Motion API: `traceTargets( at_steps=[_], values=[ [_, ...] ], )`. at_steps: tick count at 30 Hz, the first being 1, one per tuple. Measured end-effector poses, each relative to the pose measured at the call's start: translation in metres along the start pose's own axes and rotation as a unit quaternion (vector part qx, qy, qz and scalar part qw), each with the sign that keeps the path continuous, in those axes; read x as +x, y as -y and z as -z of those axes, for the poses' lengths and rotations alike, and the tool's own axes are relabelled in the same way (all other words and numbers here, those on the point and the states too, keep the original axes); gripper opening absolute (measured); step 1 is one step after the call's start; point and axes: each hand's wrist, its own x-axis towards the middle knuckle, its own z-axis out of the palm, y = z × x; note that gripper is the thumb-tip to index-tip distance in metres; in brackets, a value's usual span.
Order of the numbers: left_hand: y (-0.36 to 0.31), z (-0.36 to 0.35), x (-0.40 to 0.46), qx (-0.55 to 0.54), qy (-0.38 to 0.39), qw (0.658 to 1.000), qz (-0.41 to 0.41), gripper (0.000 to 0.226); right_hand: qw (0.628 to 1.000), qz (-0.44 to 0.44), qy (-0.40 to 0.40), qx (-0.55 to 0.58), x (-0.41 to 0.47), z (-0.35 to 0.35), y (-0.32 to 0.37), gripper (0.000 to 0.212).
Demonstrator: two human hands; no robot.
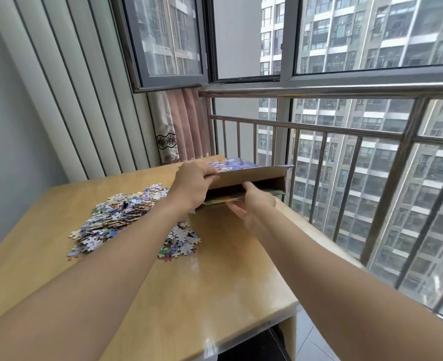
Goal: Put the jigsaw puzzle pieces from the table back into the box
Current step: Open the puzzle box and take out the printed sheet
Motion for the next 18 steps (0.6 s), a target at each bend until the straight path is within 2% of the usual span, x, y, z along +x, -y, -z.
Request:
traceTargets(
  at_steps=[4,5,6,7,8,9,10,11,12,13,15,16,18],
  values=[
    [0.003,0.007,-0.003,-0.005,-0.01,1.0,0.0,0.017,0.999,-0.029,0.006,-0.04,0.003,0.006,-0.005,0.021],
    [0.005,0.008,-0.005,-0.005,-0.01,1.0,-0.002,0.016,0.997,-0.004,-0.004,-0.075,0.0,0.012,-0.009,0.017],
    [0.006,0.008,-0.006,-0.003,-0.009,1.0,-0.006,0.016,0.988,0.072,-0.023,-0.133,-0.003,0.021,-0.014,0.015],
    [0.007,0.009,-0.006,0.001,-0.009,1.0,-0.008,0.016,0.951,0.202,-0.033,-0.232,-0.003,0.03,-0.019,0.014],
    [0.009,0.009,-0.007,-0.001,-0.012,1.0,-0.008,0.016,0.856,0.366,-0.025,-0.364,-0.003,0.04,-0.023,0.014],
    [0.008,0.01,-0.007,-0.005,-0.014,1.0,-0.008,0.016,0.707,0.513,0.011,-0.486,-0.001,0.048,-0.025,0.018],
    [0.006,0.01,-0.007,-0.009,-0.014,1.0,-0.015,0.017,0.557,0.597,0.061,-0.574,0.004,0.052,-0.025,0.022],
    [0.006,0.011,-0.009,-0.011,-0.019,0.999,-0.023,0.017,0.451,0.613,0.107,-0.64,0.009,0.053,-0.025,0.028],
    [0.005,0.011,-0.011,-0.011,-0.023,0.999,-0.032,0.017,0.4,0.59,0.133,-0.689,0.015,0.051,-0.026,0.036],
    [0.003,0.011,-0.01,-0.013,-0.025,0.999,-0.038,0.017,0.381,0.554,0.147,-0.725,0.022,0.048,-0.024,0.044],
    [0.019,0.012,-0.012,-0.017,-0.029,0.999,-0.031,0.018,0.372,0.487,0.173,-0.771,0.039,0.03,-0.033,0.051],
    [0.02,0.012,-0.013,-0.019,-0.031,0.999,-0.039,0.018,0.377,0.471,0.179,-0.777,0.044,0.028,-0.031,0.05],
    [0.021,0.011,-0.014,-0.027,-0.028,0.998,-0.054,0.017,0.414,0.439,0.201,-0.772,0.052,0.02,-0.026,0.046]
  ],
)
